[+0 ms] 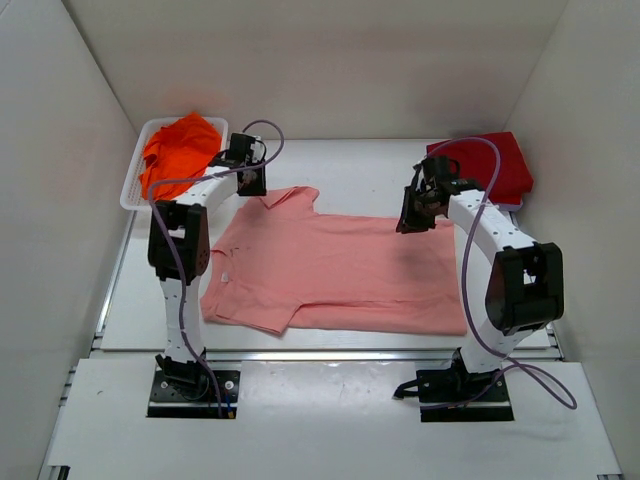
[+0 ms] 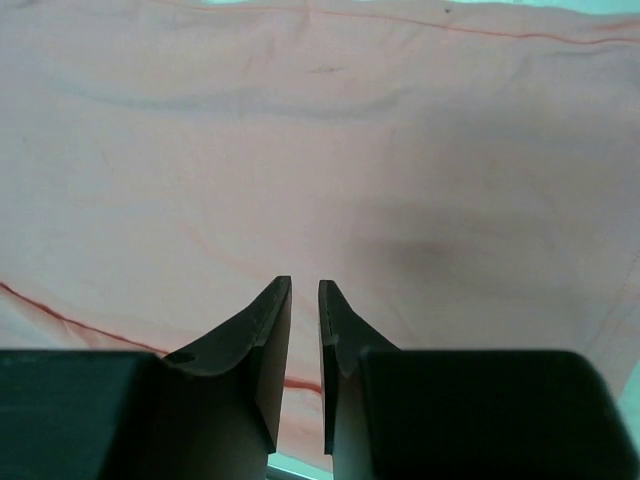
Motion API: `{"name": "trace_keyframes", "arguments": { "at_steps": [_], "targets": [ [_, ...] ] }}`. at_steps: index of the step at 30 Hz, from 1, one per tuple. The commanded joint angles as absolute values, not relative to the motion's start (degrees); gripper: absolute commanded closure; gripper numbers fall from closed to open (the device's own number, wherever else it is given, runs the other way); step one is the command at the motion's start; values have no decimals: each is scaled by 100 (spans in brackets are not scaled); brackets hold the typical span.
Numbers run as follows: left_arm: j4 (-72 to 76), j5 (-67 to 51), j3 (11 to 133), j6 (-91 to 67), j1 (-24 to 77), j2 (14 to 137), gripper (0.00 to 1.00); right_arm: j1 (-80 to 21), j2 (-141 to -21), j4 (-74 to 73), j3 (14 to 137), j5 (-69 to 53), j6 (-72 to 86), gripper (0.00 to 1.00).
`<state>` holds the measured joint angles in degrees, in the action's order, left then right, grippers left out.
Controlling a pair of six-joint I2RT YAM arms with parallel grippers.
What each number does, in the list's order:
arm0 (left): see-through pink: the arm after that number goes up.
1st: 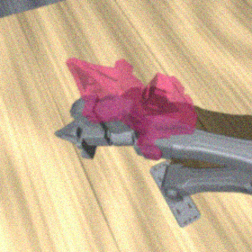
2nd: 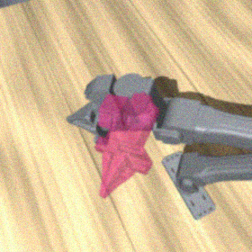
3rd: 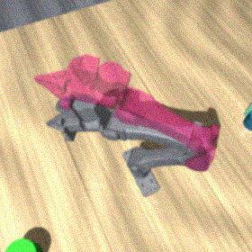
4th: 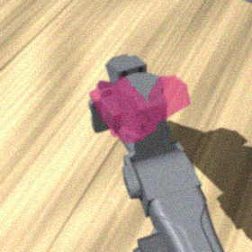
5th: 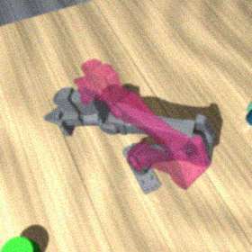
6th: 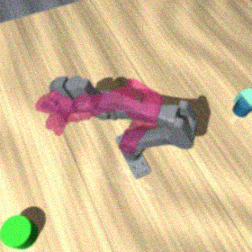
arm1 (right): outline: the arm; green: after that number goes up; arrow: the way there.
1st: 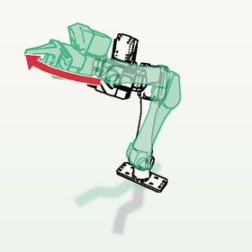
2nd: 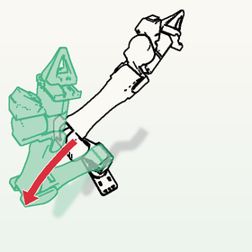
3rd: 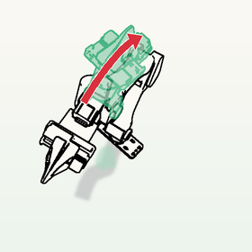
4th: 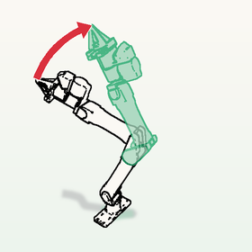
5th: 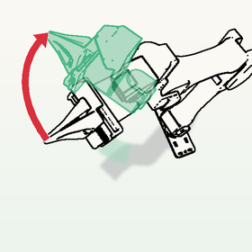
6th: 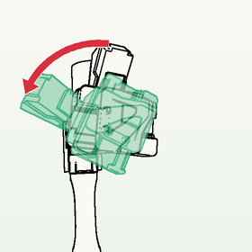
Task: Fold and stack the t-shirts
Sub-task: Grap the side of the flattened tshirt furthest away from the robot with both arms
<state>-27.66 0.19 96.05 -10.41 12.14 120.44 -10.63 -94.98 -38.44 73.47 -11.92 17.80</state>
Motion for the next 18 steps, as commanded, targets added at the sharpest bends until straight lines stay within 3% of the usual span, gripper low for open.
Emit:
{"name": "trace_keyframes", "arguments": {
  "at_steps": [1,3,5,18],
  "targets": [
    [-2971,421,10248,-792,1116,12286,58,-993,-9396,-3779,7585,-1318,1758,85],
    [-2979,475,10449,-791,1090,12427,49,-959,-9483,-3797,7603,-1345,1723,85],
    [-3032,369,10599,-870,1055,12559,47,-958,-9597,-3727,7568,-1345,1723,85],
    [-3436,35,11030,-1230,1160,13008,48,-616,-9756,-3569,7515,-1248,1793,86]
  ]
}}
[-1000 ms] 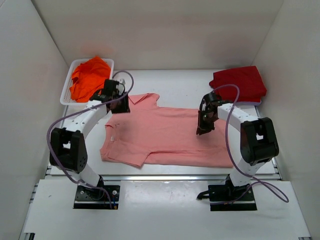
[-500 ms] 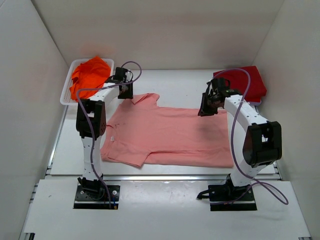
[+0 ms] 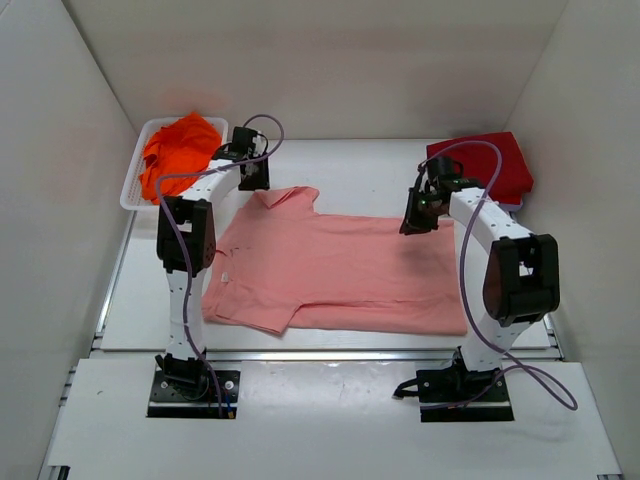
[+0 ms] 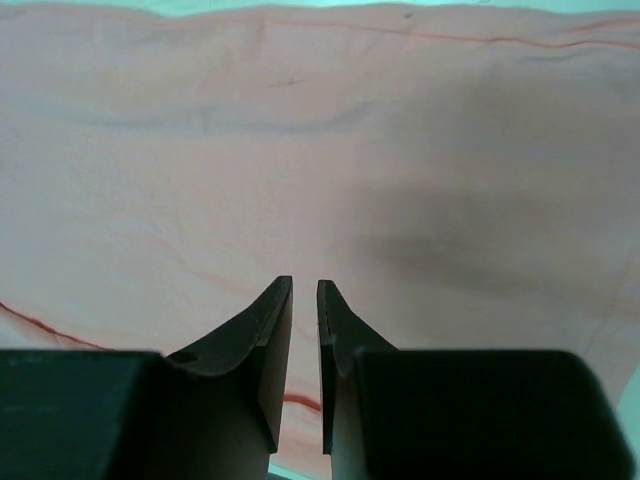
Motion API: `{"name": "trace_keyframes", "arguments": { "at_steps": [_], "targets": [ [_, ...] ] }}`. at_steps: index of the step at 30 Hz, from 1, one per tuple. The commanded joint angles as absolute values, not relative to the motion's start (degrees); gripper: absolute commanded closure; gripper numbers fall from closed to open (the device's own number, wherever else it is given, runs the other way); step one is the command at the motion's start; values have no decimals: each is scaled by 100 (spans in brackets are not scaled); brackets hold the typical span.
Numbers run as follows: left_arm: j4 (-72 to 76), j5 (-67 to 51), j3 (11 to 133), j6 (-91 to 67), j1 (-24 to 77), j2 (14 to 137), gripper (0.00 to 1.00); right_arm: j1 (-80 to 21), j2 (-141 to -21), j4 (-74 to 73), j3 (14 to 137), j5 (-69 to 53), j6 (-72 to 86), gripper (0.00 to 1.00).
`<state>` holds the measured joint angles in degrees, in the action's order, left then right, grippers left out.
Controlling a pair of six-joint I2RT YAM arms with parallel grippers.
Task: Fold and stack the t-shirts
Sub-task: Grap the side of the flattened tshirt furthest away from the robot with both arms
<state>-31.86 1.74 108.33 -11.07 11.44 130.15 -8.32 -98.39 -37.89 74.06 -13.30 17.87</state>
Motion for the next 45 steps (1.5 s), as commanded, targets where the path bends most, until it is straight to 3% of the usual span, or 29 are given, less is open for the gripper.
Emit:
{"name": "trace_keyframes", "arguments": {
  "at_steps": [1,7,12,15,17,20,21,23,24,25,26,30,41,44,45],
  "targets": [
    [-3463,44,10987,-1230,1186,12982,48,-546,-9756,-3499,7515,-1283,1828,86],
    [-3340,35,10722,-1275,1196,12946,48,-194,-9861,-3428,7611,-1028,1758,78],
    [-3393,35,10915,-1423,1222,13183,49,-9,-10107,-3305,7822,-757,1687,54],
    [-3594,26,11161,-1433,1230,13376,51,113,-10247,-3244,7893,-537,1740,30],
    [-3656,26,11250,-1494,1230,13447,52,193,-10379,-3121,7884,-502,1732,20],
    [-3665,-79,11338,-1547,1239,13587,53,272,-10494,-3023,7945,-440,1802,15],
    [-3682,-62,11407,-1564,1239,13605,58,307,-10590,-2980,7989,-448,1837,14],
    [-3683,-62,11461,-1573,1204,13623,75,325,-10704,-2980,8094,-396,1881,18],
    [-3691,-79,11539,-1582,1239,13640,89,343,-10731,-2971,8069,-378,1855,28],
    [-3700,-114,11549,-1582,1204,13606,96,343,-10784,-2945,8129,-378,1846,36],
    [-3700,-140,11540,-1582,1230,13579,98,378,-10871,-2944,8121,-387,1854,37],
    [-3665,-290,11470,-1643,1187,13395,99,439,-11065,-2971,8297,-264,1898,44],
    [-3612,-439,10996,-1574,1151,12999,100,501,-11478,-3199,8604,685,2039,38],
    [-3516,-457,10925,-1599,1169,12877,100,519,-11628,-3261,8719,782,2022,39],
    [-3481,-457,10899,-1600,1169,12867,100,536,-11680,-3287,8797,765,2030,44]
  ]
}}
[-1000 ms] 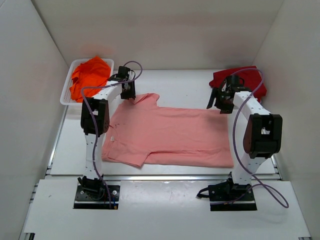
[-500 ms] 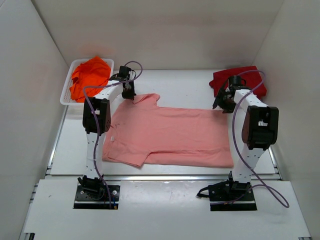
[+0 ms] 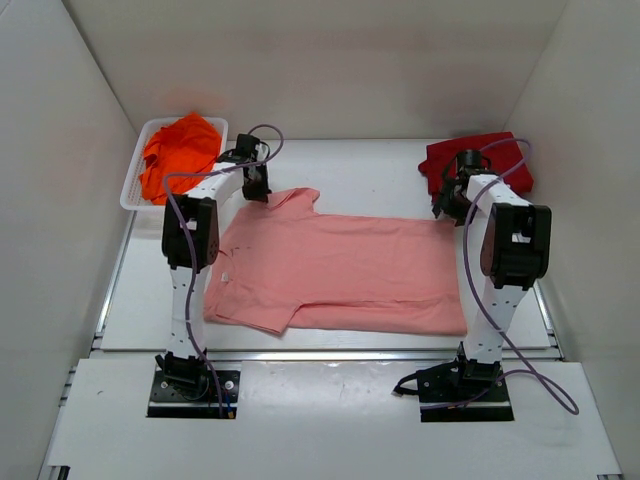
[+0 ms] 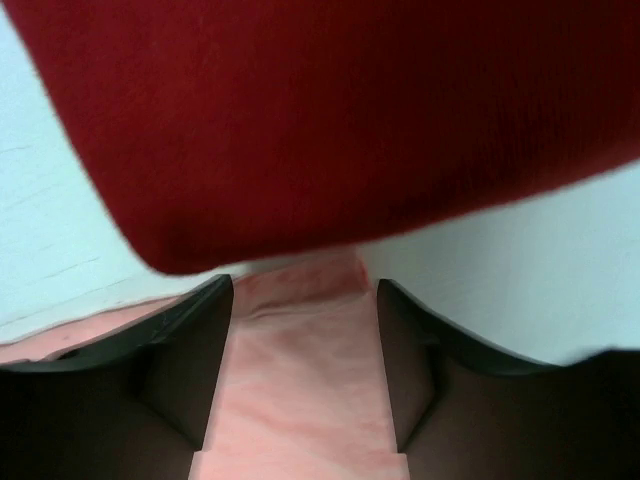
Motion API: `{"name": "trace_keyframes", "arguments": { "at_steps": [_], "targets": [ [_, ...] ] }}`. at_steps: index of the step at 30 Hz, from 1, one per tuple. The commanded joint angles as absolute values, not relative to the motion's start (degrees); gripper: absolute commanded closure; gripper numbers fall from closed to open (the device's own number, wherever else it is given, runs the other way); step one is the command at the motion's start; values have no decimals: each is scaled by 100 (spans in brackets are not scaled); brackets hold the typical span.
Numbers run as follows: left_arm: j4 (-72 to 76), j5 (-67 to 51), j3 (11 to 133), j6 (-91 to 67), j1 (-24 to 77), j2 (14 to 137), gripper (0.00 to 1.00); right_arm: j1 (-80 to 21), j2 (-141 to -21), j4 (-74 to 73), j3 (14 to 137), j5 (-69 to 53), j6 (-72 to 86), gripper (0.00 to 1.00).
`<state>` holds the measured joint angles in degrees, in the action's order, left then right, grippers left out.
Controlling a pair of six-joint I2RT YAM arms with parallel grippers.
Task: Fold and stack the t-shirts
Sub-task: Grap the side of the flattened tshirt furthest away from the robot with both arms
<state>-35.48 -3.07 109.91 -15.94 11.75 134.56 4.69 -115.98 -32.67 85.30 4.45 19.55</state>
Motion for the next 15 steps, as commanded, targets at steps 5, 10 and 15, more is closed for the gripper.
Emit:
{"name": "trace_keyframes", "arguments": {
  "at_steps": [5,10,15],
  "targets": [
    [-3542,-571,10925,-1617,1133,12762,100,571,-11927,-3585,9114,616,1960,96],
    [-3717,-642,11170,-1600,1081,12674,100,536,-11602,-3489,8921,650,1925,100],
    [-3761,-677,11145,-1591,1107,12420,100,562,-11259,-3401,8684,536,1828,100]
  ]
}}
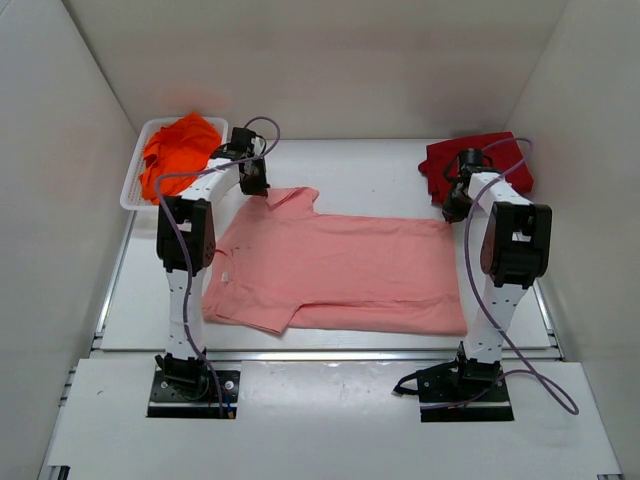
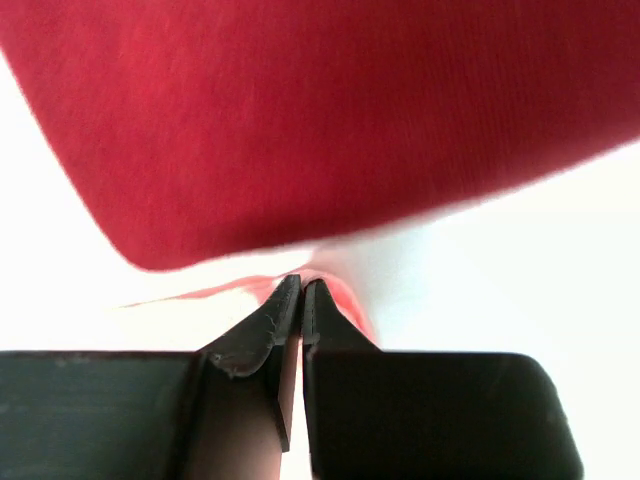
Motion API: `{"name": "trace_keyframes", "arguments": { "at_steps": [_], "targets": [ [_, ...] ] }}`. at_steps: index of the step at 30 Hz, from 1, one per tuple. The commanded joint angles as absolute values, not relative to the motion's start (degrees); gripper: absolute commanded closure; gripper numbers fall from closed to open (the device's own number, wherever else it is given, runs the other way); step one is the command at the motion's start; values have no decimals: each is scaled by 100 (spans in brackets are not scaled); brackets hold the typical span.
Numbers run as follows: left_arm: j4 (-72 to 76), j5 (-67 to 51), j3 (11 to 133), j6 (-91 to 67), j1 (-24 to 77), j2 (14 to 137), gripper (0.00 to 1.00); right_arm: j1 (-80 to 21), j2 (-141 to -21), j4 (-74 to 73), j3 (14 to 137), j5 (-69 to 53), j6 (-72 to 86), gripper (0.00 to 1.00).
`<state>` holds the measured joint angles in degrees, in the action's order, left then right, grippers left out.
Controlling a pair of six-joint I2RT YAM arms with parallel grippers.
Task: Fold and stack the t-shirts
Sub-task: Grap the side of the flattened tshirt furthest away from the robot with both arms
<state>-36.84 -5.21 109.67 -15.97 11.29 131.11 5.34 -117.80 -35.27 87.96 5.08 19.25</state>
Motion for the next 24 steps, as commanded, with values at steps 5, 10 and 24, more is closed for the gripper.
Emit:
{"name": "trace_keyframes", "arguments": {
  "at_steps": [5,10,24],
  "targets": [
    [-3666,-826,10514,-1600,1090,11972,100,536,-10820,-3287,8228,343,1696,100],
    [-3261,-1010,9537,-1687,976,11277,100,483,-10223,-3068,7647,238,1652,100],
    [-2646,-1907,7095,-1714,668,9317,100,703,-8606,-2672,5714,-412,1626,100]
  ]
}}
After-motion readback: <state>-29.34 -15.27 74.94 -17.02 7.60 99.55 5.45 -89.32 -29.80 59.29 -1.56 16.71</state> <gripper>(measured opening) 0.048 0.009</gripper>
